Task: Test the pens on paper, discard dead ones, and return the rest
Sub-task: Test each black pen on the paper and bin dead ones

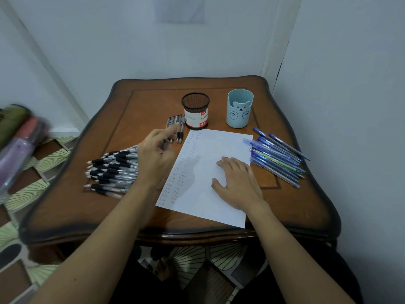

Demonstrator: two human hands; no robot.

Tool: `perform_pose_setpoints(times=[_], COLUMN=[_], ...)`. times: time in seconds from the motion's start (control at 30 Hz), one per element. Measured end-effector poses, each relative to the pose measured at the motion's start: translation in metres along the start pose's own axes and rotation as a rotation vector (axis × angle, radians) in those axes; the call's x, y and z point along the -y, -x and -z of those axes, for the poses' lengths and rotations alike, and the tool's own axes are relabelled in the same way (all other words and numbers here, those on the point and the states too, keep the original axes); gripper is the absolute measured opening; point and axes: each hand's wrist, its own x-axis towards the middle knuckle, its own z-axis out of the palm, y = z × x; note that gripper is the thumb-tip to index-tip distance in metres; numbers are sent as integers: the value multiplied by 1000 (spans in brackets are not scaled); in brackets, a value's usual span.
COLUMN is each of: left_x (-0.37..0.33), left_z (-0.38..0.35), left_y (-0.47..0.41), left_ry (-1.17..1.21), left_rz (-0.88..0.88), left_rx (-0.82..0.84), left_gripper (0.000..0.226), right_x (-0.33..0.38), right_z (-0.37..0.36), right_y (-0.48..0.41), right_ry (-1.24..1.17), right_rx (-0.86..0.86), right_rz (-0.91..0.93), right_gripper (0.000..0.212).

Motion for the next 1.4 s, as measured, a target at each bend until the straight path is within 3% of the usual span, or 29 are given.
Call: perform_pose_setpoints(times=[0.17, 0.3, 0.4, 0.53, 0.8, 0.9, 1.03, 1.4], left_x=[0, -7, -5, 7, 11, 8, 16, 15], left_z=[7, 9, 11, 19, 26, 26, 26, 27], left_y=[17, 37, 46, 54, 62, 63, 65, 67], left_ry=[246, 294, 322, 117, 220, 214, 169, 87], left_rz=[216, 372, 512, 383, 551, 515, 552, 462], left_rx=[-87, -6, 73, 193, 261, 279, 176, 208], left_gripper=[33, 56, 48, 17, 12, 11, 29, 23], right_x=[1, 1, 1, 1, 0, -1, 0, 1], right_z=[1, 2, 2, 2, 1, 2, 2, 2], right_y=[0, 1, 1, 1, 1, 1, 0, 0], right_ry=[4, 7, 6, 2, 2, 9, 8, 7], right_rx=[-3, -6, -5, 2, -8, -7, -8, 3], right_rz=[-1, 3, 3, 1, 18, 18, 16, 8], right_gripper=[56, 55, 55, 55, 54, 54, 54, 54])
